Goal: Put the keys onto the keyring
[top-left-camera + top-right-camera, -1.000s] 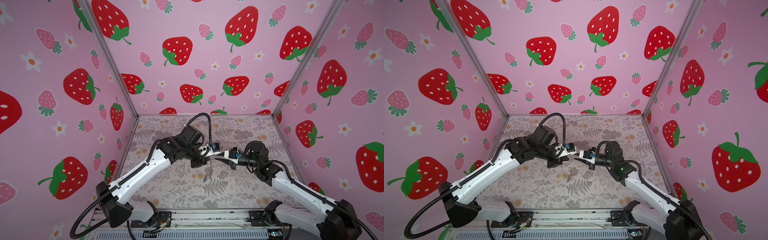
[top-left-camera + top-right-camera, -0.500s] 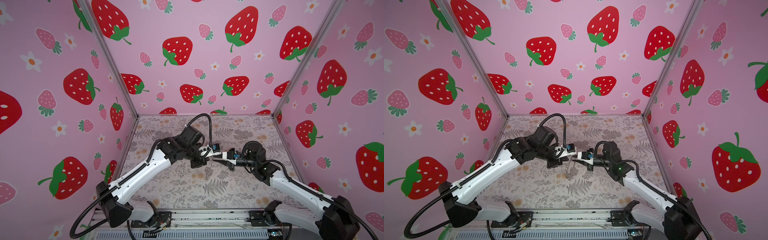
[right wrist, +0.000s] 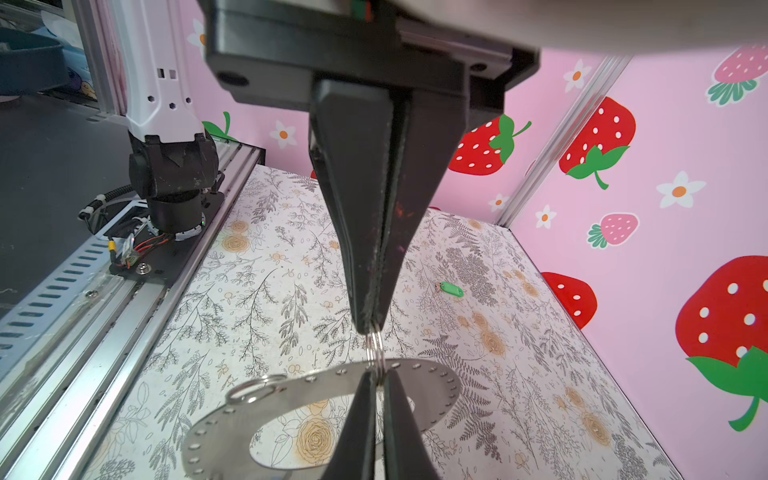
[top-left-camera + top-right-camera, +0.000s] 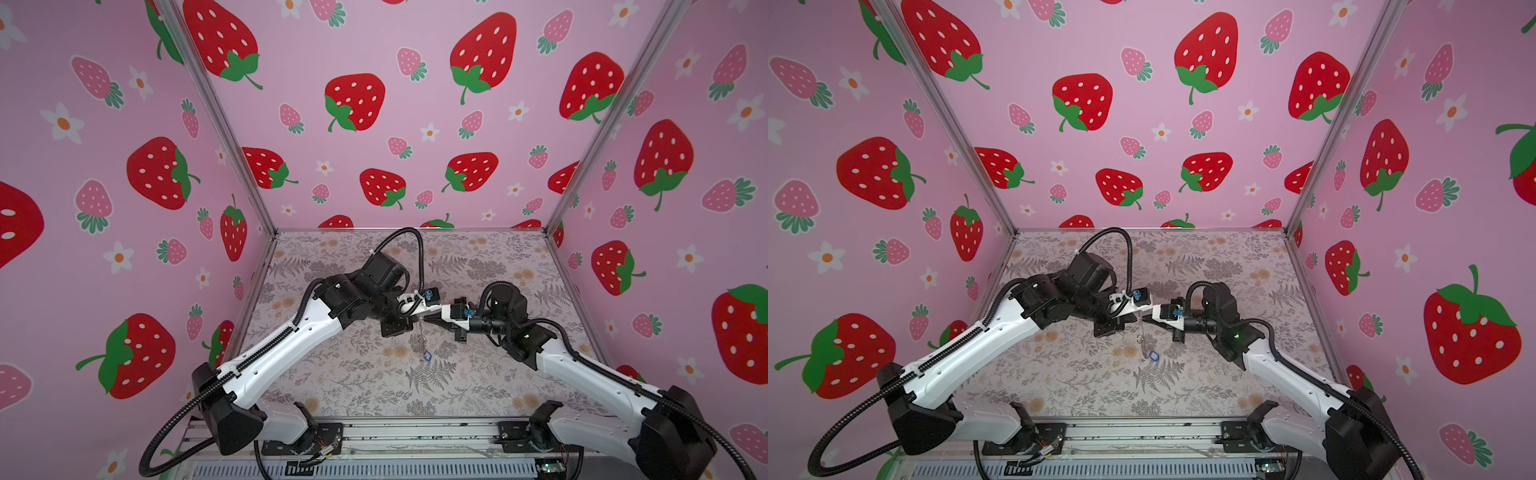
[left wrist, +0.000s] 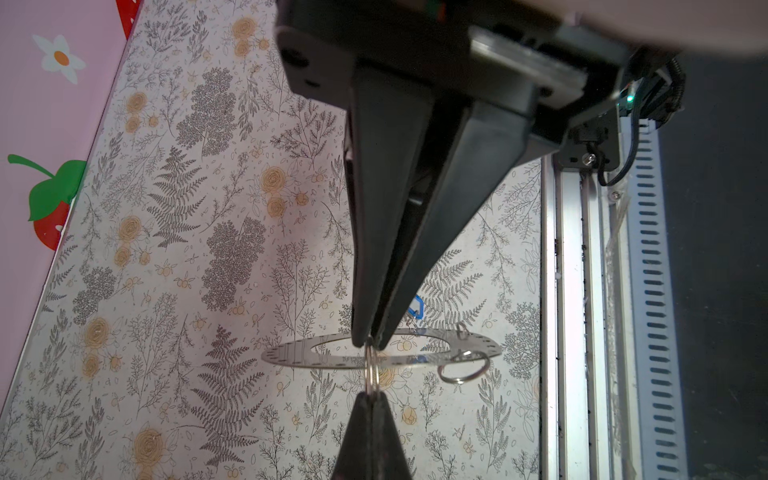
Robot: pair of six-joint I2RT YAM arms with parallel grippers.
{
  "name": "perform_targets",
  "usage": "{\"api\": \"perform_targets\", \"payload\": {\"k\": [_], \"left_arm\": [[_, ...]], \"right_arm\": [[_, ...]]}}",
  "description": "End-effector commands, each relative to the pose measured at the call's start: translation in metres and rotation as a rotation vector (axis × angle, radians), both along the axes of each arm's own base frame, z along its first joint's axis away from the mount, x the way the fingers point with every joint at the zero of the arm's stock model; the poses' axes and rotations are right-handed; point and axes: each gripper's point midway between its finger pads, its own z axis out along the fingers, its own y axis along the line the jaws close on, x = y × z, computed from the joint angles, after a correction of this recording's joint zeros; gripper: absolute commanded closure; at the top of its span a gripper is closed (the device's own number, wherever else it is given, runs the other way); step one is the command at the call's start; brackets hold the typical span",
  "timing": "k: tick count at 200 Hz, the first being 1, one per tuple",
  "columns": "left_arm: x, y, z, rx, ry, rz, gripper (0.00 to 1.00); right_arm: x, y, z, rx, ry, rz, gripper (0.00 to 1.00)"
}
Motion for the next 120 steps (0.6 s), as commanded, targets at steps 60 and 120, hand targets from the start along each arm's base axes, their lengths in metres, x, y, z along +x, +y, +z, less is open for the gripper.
{"api": "perform_targets", "payload": {"k": [60, 120], "left_arm": [[-0.0057, -0.0088, 0.0201, -0.041, -0.038, -0.067, 1.00], [-0.0062, -0.0098, 0.0214, -0.047, -0.040, -0.074, 1.00]], "right_arm": [[-0.0056, 0.0052, 0.0091, 0.012, -0.009, 0.054, 0.87], [-0.0098, 0.0066, 0.0108, 0.017, 0.007, 0.084, 0.90]]}}
